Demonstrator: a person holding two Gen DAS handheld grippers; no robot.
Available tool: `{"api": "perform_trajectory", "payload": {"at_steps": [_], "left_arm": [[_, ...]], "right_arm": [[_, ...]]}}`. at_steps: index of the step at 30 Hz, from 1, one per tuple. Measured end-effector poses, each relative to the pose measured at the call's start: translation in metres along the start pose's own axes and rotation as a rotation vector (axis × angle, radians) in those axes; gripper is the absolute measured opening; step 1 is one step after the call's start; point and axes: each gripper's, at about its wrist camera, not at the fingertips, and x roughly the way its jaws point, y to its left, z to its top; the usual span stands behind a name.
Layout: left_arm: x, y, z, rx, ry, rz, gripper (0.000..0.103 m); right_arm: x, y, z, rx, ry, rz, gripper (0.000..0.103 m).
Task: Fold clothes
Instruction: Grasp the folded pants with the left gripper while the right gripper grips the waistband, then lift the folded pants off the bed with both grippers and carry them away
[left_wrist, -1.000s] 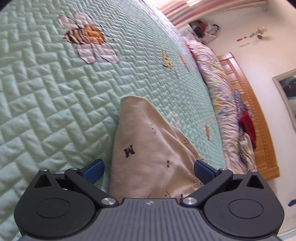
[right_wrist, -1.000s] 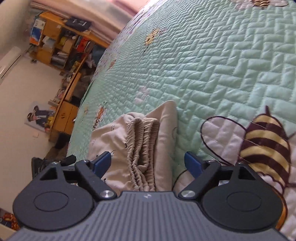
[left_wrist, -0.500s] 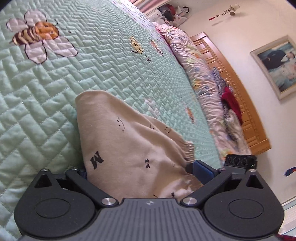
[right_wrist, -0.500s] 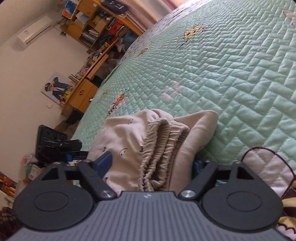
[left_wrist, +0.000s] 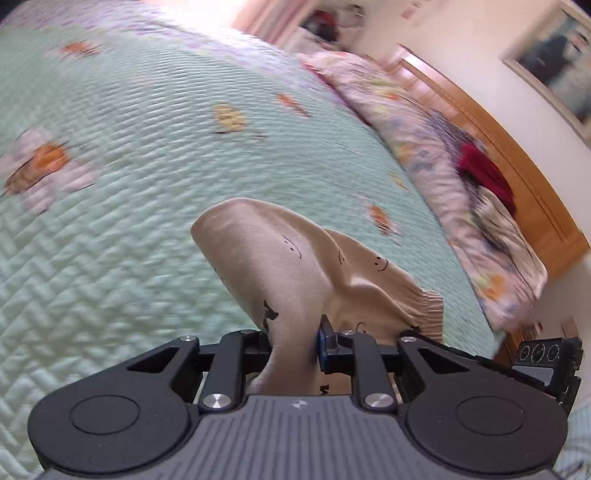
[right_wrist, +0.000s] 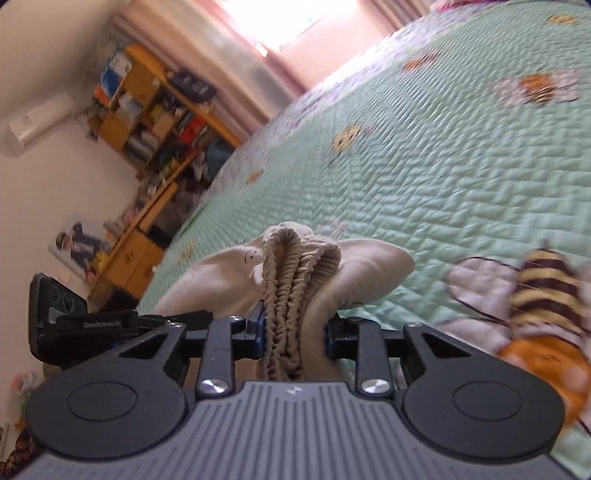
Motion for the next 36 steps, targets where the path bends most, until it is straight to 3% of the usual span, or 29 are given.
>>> {"api": "perform_trajectory", "payload": {"at_steps": [4,11,14,18,24,30,31,33,34,36], "left_arm": [[0.038,-0.090,0.000,0.095,0.080,-0.117,0.021],[0.170,-0.298,-0.024,0.328,0.271,-0.341,0.021],[0.220,-0.379,-0.062,0.404,0.344,-0.431,0.022],[0.287,-0.462,-0.113,0.468,0.458,-0.495,0.022],[0.362,-0.516,-0.191,0.504,0.626,-0.530,0.022],[0.410,-0.527,-0.239,0.530,0.674,-0.500,0.030],[0.414,-0.528,-0.242,0.531,0.670,-0.490,0.038],[0.419,-0.525,-0.244,0.513,0.663,-0.449,0.067],[0.420,-0.522,-0.242,0.493,0.660,-0.420,0.092],[0.416,-0.516,-0.238,0.471,0.644,-0.391,0.095]], "right_arm": [[-0.095,-0.029,-0.002,0.093,-0.152,-0.057,0.031],[-0.284,-0.111,-0.008,0.226,-0.456,-0.279,0.031],[-0.355,-0.146,-0.019,0.285,-0.602,-0.375,0.031],[-0.428,-0.200,-0.045,0.404,-0.762,-0.499,0.031],[-0.486,-0.263,-0.094,0.574,-0.859,-0.626,0.031],[-0.503,-0.290,-0.148,0.673,-0.894,-0.748,0.031],[-0.504,-0.292,-0.156,0.684,-0.899,-0.760,0.031],[-0.505,-0.296,-0.169,0.706,-0.904,-0.793,0.031],[-0.505,-0.297,-0.175,0.719,-0.901,-0.818,0.031],[-0.505,-0.299,-0.183,0.741,-0.902,-0.841,0.032]]}}
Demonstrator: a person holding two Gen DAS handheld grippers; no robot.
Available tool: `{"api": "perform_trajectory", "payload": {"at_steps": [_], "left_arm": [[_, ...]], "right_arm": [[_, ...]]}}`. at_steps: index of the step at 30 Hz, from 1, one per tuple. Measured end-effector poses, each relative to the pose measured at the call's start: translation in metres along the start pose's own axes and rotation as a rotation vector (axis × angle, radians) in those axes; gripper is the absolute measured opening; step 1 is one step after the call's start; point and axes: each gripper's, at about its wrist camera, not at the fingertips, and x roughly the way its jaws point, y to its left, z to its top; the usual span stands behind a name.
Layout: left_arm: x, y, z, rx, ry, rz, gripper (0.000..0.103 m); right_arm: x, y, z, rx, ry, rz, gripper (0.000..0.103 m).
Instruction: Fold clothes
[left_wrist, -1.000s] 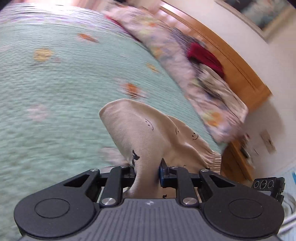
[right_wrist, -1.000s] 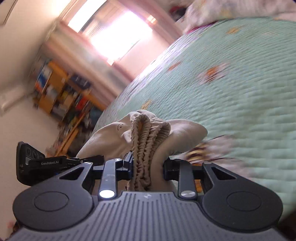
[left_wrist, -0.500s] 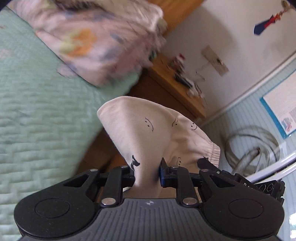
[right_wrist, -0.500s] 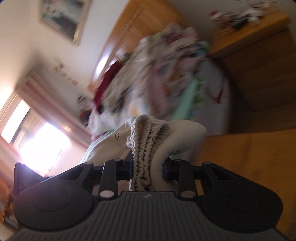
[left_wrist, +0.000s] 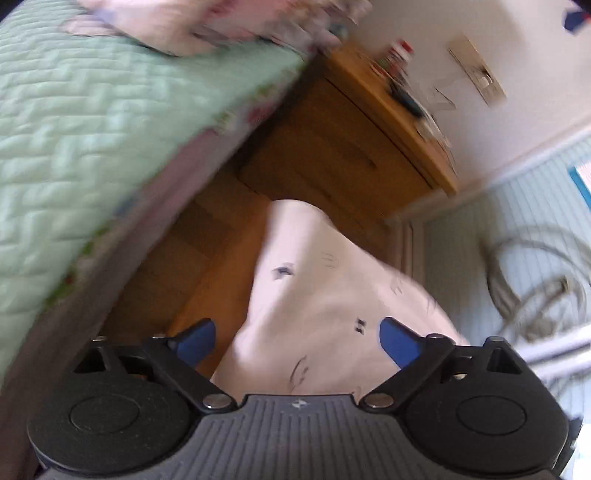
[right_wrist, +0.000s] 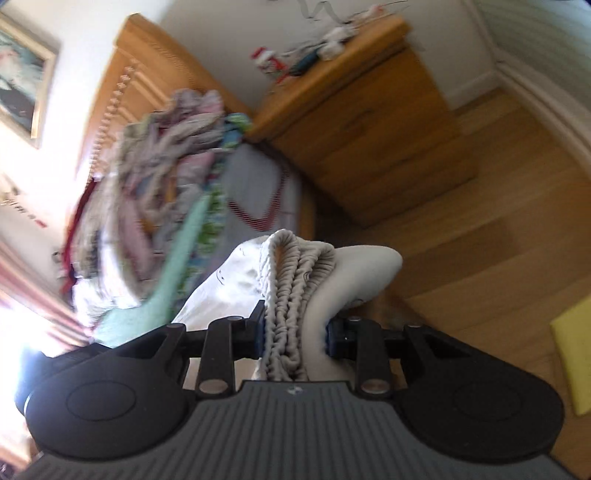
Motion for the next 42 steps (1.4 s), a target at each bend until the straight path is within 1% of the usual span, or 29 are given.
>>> {"api": "perform_trajectory", "payload": {"at_steps": [3,5,7,8,9,10,12,14,16,17,18,20,22,23,24,25,26,28,31,32,33,35,36,37,39,40,41,42], "left_arm": [[-0.019,0.005,-0.008,-0.003,-0.035,0.008,0.095],[-0.032,0.007,-0.013,-0.004,-0.059,0.014,0.095],[-0.054,0.006,-0.022,0.020,-0.084,0.029,0.095],[-0.067,0.005,-0.027,0.035,-0.098,0.038,0.095],[-0.080,0.004,-0.032,0.050,-0.113,0.046,0.095],[-0.093,0.003,-0.036,0.065,-0.127,0.055,0.095],[-0.121,0.002,-0.048,0.083,-0.155,0.101,0.095],[-0.149,0.005,-0.062,0.090,-0.183,0.140,0.095],[-0.185,0.013,-0.080,0.070,-0.224,0.201,0.095],[-0.200,0.020,-0.089,0.042,-0.229,0.239,0.095],[-0.216,0.027,-0.098,0.013,-0.235,0.277,0.095],[-0.249,0.047,-0.117,-0.063,-0.245,0.344,0.096],[-0.280,0.069,-0.142,-0.140,-0.269,0.379,0.096],[-0.296,0.079,-0.158,-0.176,-0.289,0.408,0.096],[-0.312,0.087,-0.173,-0.208,-0.309,0.436,0.096],[-0.327,0.096,-0.189,-0.239,-0.329,0.464,0.096],[-0.342,0.103,-0.204,-0.268,-0.352,0.493,0.096],[-0.367,0.121,-0.234,-0.338,-0.387,0.547,0.099],[-0.398,0.148,-0.271,-0.421,-0.412,0.627,0.100],[-0.408,0.157,-0.282,-0.446,-0.421,0.653,0.100],[-0.415,0.166,-0.287,-0.478,-0.419,0.681,0.100],[-0.429,0.183,-0.296,-0.516,-0.432,0.707,0.100],[-0.435,0.188,-0.297,-0.523,-0.444,0.731,0.100],[-0.441,0.191,-0.296,-0.522,-0.461,0.759,0.100],[-0.451,0.195,-0.292,-0.486,-0.513,0.807,0.100],[-0.454,0.197,-0.286,-0.463,-0.538,0.835,0.102],[-0.457,0.200,-0.280,-0.440,-0.563,0.863,0.102],[-0.458,0.207,-0.274,-0.440,-0.566,0.878,0.102]], "right_arm": [[-0.002,-0.009,-0.004,0.001,0.002,-0.014,0.034],[-0.004,-0.011,-0.006,-0.016,0.011,-0.012,0.037],[-0.006,-0.013,-0.007,-0.025,0.025,-0.031,0.042],[-0.008,-0.013,-0.007,-0.032,0.026,-0.046,0.048],[-0.010,-0.012,-0.007,-0.039,0.018,-0.066,0.051],[-0.013,-0.011,-0.008,-0.050,0.007,-0.087,0.053],[-0.022,-0.006,-0.010,-0.080,-0.021,-0.131,0.056],[-0.036,-0.002,-0.010,-0.061,-0.068,-0.210,0.056],[-0.052,0.009,-0.010,-0.066,-0.128,-0.300,0.056],[-0.061,0.018,-0.010,-0.085,-0.161,-0.307,0.056],[-0.070,0.029,-0.012,-0.103,-0.190,-0.286,0.056],[-0.085,0.057,-0.018,-0.152,-0.222,-0.211,0.056],[-0.095,0.093,-0.030,-0.225,-0.232,-0.117,0.058],[-0.098,0.112,-0.038,-0.261,-0.222,-0.062,0.064],[-0.099,0.131,-0.050,-0.296,-0.193,-0.004,0.072],[-0.099,0.151,-0.063,-0.330,-0.154,0.057,0.074],[-0.098,0.169,-0.079,-0.367,-0.107,0.119,0.074],[-0.093,0.208,-0.116,-0.456,0.017,0.235,0.074],[-0.084,0.259,-0.183,-0.574,0.208,0.355,0.075],[-0.080,0.278,-0.208,-0.641,0.276,0.380,0.077],[-0.077,0.297,-0.233,-0.724,0.336,0.392,0.078],[-0.078,0.331,-0.282,-0.875,0.409,0.397,0.078],[-0.081,0.346,-0.303,-0.940,0.428,0.414,0.078],[-0.083,0.358,-0.320,-0.984,0.425,0.431,0.078],[-0.086,0.381,-0.349,-1.051,0.400,0.454,0.078],[-0.080,0.395,-0.357,-1.068,0.377,0.461,0.079],[-0.068,0.411,-0.361,-1.075,0.346,0.466,0.082],[-0.057,0.423,-0.365,-1.077,0.313,0.460,0.085]]}}
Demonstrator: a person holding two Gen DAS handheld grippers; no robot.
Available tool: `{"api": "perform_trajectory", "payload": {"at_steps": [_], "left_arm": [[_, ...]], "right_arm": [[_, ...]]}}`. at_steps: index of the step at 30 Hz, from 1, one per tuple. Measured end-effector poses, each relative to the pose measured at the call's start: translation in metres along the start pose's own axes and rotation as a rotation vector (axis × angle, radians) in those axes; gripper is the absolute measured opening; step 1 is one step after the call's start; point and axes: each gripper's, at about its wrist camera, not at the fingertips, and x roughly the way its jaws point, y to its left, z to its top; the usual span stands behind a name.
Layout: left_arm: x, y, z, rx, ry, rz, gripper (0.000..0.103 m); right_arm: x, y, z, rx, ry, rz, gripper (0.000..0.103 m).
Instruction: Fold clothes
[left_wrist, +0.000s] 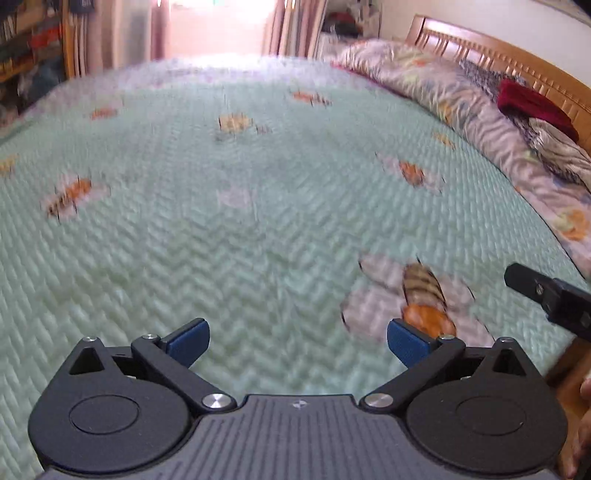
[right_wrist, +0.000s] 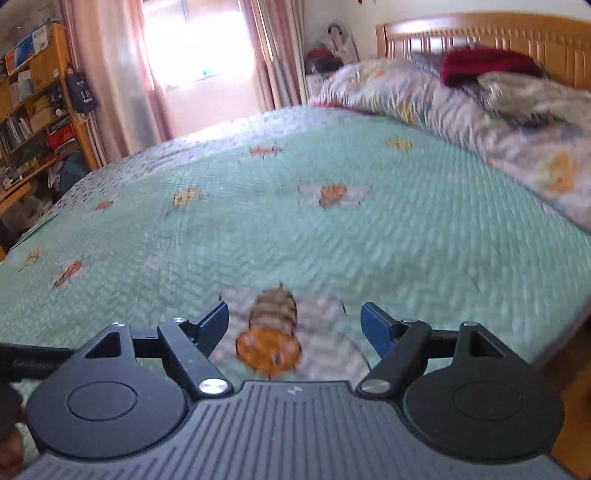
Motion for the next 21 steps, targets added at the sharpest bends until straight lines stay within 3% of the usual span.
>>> {"api": "perform_trajectory", "payload": {"at_steps": [3,6,10,13,16,18,21], "left_arm": [[0.027,0.002,0.021,-0.002,0.006,0.015,0.102],[0.046,-0.003,0.034,0.033,-0.039,0.092,0.101],[0.018,-0.019,0.045,0.107,-0.282,0.201,0.102],[-0.011,-0.027,0.044,0.149,-0.473,0.213,0.102],[-0.036,-0.031,0.038,0.197,-0.638,0.287,0.102],[-0.050,-0.037,0.035,0.213,-0.702,0.349,0.102],[-0.050,-0.033,0.042,0.168,-0.592,0.299,0.102]], "right_arm": [[0.039,0.004,0.017,0.016,-0.017,-0.074,0.085],[0.069,-0.009,0.023,0.062,0.008,-0.103,0.085],[0.085,-0.020,0.017,0.075,0.003,-0.139,0.085],[0.094,-0.025,0.011,0.079,-0.024,-0.160,0.085],[0.104,-0.028,0.008,0.105,-0.035,-0.179,0.085],[0.107,-0.028,0.007,0.114,-0.045,-0.177,0.085],[0.113,-0.029,0.006,0.137,-0.039,-0.162,0.085]]}}
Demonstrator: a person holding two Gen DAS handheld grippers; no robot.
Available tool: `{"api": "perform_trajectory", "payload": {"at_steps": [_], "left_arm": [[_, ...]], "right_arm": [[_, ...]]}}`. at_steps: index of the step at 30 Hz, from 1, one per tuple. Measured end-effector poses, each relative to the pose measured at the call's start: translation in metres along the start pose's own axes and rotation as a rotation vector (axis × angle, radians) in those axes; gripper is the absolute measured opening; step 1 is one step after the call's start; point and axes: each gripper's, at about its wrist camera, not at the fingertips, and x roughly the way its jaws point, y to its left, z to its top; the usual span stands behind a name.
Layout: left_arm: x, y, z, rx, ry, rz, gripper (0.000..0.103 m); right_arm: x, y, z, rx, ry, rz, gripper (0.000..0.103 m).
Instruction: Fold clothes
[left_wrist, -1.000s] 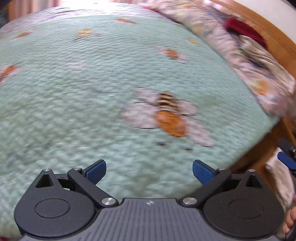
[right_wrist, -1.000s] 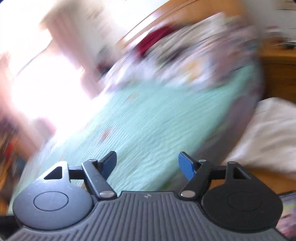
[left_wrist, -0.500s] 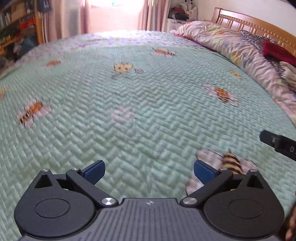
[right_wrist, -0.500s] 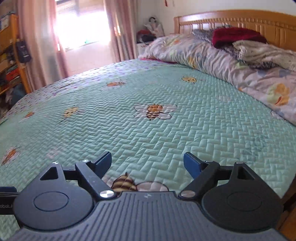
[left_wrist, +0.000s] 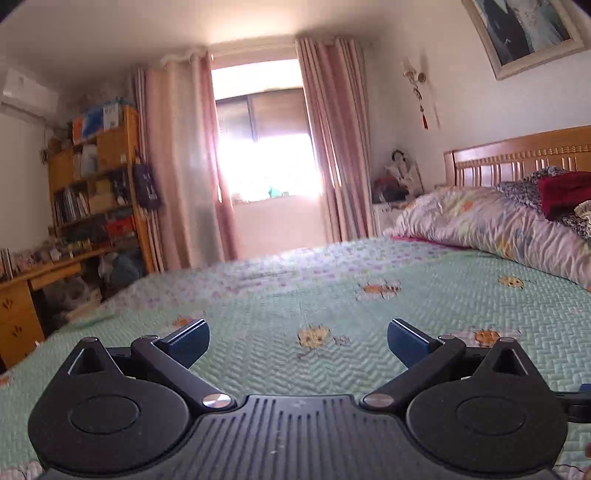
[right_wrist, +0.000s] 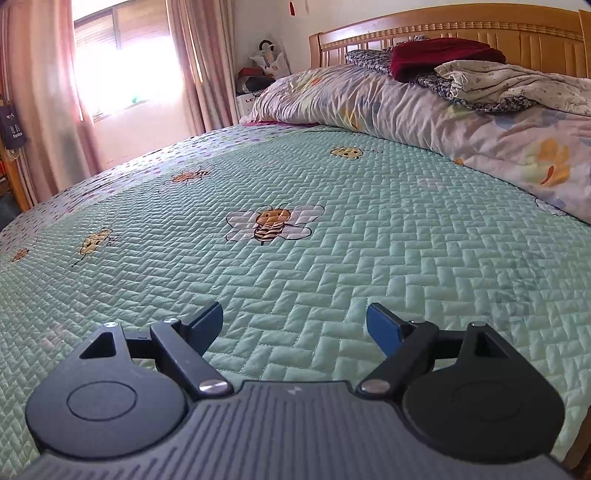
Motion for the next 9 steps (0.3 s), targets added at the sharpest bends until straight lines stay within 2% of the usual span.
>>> {"api": "perform_trajectory", "payload": {"at_steps": [2,9], "left_arm": [[0.011,0.001,-0.001,-0.013,0.078,-0.058,0.102],[0.034,-0.002,-0.029,-0.013,0.228,-0.140,0.102]], "right_arm": [[0.006,0.000,-0.002,0.019,0.021,0.004,0.085],[0.013,-0.004,-0.017,0.037,0.075,0.001,0.085]]}}
